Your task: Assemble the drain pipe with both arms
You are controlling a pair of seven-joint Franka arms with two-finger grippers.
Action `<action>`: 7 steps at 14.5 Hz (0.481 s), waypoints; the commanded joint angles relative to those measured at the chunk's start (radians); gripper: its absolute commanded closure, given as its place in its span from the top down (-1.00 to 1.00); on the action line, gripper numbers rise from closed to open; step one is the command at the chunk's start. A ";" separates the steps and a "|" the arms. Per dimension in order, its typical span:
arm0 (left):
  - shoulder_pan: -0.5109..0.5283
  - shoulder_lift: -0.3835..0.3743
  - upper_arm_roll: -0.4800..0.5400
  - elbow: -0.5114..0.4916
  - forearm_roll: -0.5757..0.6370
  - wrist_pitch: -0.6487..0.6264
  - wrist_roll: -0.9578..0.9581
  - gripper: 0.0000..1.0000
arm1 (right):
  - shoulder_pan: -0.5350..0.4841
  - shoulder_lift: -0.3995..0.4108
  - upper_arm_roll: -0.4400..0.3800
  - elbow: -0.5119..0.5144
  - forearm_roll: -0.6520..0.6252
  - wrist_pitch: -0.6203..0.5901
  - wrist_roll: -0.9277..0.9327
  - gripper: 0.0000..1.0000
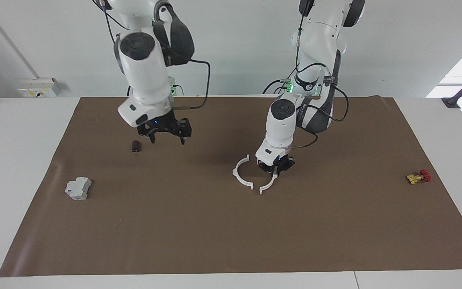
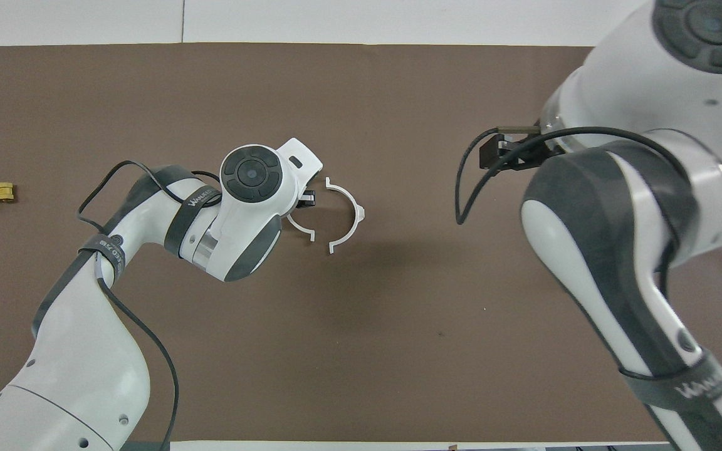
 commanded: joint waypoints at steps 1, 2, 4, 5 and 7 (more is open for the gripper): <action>-0.029 -0.005 0.012 -0.024 0.024 0.010 -0.024 -1.00 | -0.105 -0.111 0.013 -0.031 0.002 -0.105 -0.148 1.00; -0.038 -0.005 0.012 -0.026 0.024 0.013 -0.024 -1.00 | -0.131 -0.137 0.012 -0.036 -0.001 -0.140 -0.188 1.00; -0.042 -0.006 0.012 -0.029 0.024 0.013 -0.025 -1.00 | -0.146 -0.166 0.007 -0.051 -0.009 -0.181 -0.216 1.00; -0.043 -0.008 0.012 -0.035 0.024 0.016 -0.029 -1.00 | -0.148 -0.189 0.004 -0.085 -0.010 -0.178 -0.221 1.00; -0.043 -0.008 0.011 -0.038 0.024 0.030 -0.038 -1.00 | -0.145 -0.217 0.002 -0.135 -0.009 -0.174 -0.239 1.00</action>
